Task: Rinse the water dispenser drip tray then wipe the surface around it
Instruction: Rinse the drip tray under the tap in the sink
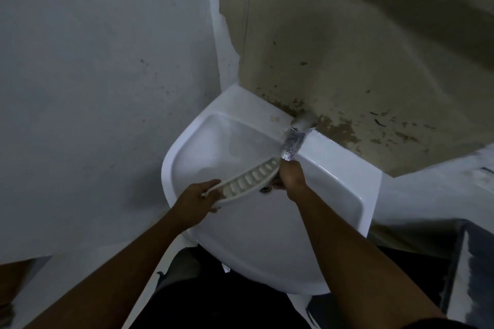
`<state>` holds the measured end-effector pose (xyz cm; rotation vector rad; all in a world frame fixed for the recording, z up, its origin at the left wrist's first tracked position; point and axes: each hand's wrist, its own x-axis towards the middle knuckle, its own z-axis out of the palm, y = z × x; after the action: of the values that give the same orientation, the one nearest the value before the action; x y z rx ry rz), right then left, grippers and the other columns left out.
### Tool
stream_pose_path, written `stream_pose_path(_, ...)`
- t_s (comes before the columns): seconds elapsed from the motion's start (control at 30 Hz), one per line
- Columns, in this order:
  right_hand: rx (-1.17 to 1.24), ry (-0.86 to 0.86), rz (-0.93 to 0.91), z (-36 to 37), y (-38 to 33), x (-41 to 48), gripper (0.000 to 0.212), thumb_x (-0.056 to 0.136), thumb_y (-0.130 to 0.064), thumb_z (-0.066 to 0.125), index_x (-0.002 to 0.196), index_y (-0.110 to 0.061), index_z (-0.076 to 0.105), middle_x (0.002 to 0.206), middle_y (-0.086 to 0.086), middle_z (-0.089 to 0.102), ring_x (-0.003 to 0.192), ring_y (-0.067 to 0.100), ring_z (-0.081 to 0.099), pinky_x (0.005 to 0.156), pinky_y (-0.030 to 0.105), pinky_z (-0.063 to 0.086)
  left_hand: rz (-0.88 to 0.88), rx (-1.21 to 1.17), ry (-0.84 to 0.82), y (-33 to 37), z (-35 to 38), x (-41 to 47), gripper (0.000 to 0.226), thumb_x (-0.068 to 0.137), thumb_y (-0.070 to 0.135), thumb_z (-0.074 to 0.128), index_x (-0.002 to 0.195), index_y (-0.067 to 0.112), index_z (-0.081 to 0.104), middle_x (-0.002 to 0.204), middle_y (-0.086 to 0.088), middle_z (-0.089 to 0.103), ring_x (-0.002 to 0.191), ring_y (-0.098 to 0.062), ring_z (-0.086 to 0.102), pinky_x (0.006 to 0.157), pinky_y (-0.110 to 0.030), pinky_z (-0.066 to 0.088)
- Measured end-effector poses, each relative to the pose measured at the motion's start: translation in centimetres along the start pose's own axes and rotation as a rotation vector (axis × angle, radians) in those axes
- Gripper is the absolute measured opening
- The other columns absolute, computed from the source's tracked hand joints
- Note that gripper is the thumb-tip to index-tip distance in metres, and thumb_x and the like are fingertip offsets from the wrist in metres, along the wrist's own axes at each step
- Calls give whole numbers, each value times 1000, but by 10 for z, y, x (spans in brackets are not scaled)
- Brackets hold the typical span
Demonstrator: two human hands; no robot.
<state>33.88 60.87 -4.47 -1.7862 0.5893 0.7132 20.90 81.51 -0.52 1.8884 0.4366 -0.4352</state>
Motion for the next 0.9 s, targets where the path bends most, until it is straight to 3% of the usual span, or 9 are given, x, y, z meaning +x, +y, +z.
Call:
stream_pose_path(0.07, 129, -69, 9, -2, -7, -6, 31, 102, -29, 40, 110, -9, 63, 88, 10, 66, 72, 27, 65, 62, 36, 58, -76, -121, 47, 2, 1, -2, 35, 98, 21, 49, 131, 15, 55, 116, -7, 62, 90, -19, 65, 64, -24, 59)
stream_pose_path(0.2, 372, -260, -9, 1, -14, -8, 18, 102, -29, 48, 107, -20, 63, 105, 10, 65, 92, 27, 60, 88, 46, 49, -211, -240, 120, 6, 4, -1, 26, 100, 21, 43, 116, 16, 63, 106, -11, 62, 81, -20, 62, 62, -26, 57)
stream_pose_path(0.33, 294, -326, -72, 8, -1, -4, 27, 87, -37, 70, 110, -26, 65, 114, 5, 64, 95, 22, 57, 77, 36, 45, -326, -193, 217, 7, 9, 5, 26, 101, 20, 36, 104, 13, 62, 89, -9, 59, 71, -20, 57, 57, -27, 46)
stream_pose_path(0.47, 141, -95, -41, 13, -2, -4, 24, 92, -37, 64, 87, -15, 70, 80, 3, 66, 68, 17, 60, 68, 33, 51, -290, -107, 252, 8, 9, 8, 39, 100, 23, 33, 98, -1, 64, 74, -16, 56, 58, -21, 49, 50, -25, 42)
stream_pose_path(0.6, 74, 130, -2, 15, -3, 2, 39, 98, -30, 46, 70, -19, 71, 98, 13, 71, 76, 23, 62, 74, 36, 54, -267, -39, 246, 17, 12, 11, 50, 101, 32, 33, 97, -5, 65, 70, -13, 57, 56, -20, 51, 43, -23, 42)
stream_pose_path(0.73, -75, -30, -114, 17, -16, -22, 38, 94, -49, 55, 109, -15, 62, 91, 3, 63, 72, 11, 57, 86, 37, 52, -298, -54, 302, 23, 13, 15, 58, 102, 40, 28, 95, -5, 64, 88, -18, 69, 62, -22, 55, 46, -26, 46)
stream_pose_path(0.8, -137, -162, -145, 17, -20, -37, 58, 89, -47, 65, 132, -14, 46, 99, 3, 61, 86, 23, 64, 92, 44, 52, -339, -96, 289, 25, 12, 16, 55, 101, 44, 26, 95, 2, 60, 86, -15, 69, 64, -23, 55, 48, -27, 47)
stream_pose_path(0.83, -171, -211, -143, 17, -19, -40, 64, 87, -46, 67, 136, -14, 40, 98, -1, 59, 93, 29, 65, 90, 43, 53, -360, -109, 278, 25, 11, 15, 56, 101, 46, 25, 97, 3, 59, 85, -15, 69, 64, -24, 55, 48, -28, 46)
stream_pose_path(0.9, -272, -182, -160, 14, -12, -34, 53, 90, -48, 63, 129, -16, 48, 89, -1, 61, 86, 26, 66, 73, 32, 55, -386, -127, 255, 23, 12, 15, 60, 100, 49, 24, 104, -1, 58, 86, -15, 69, 64, -24, 54, 47, -27, 45)
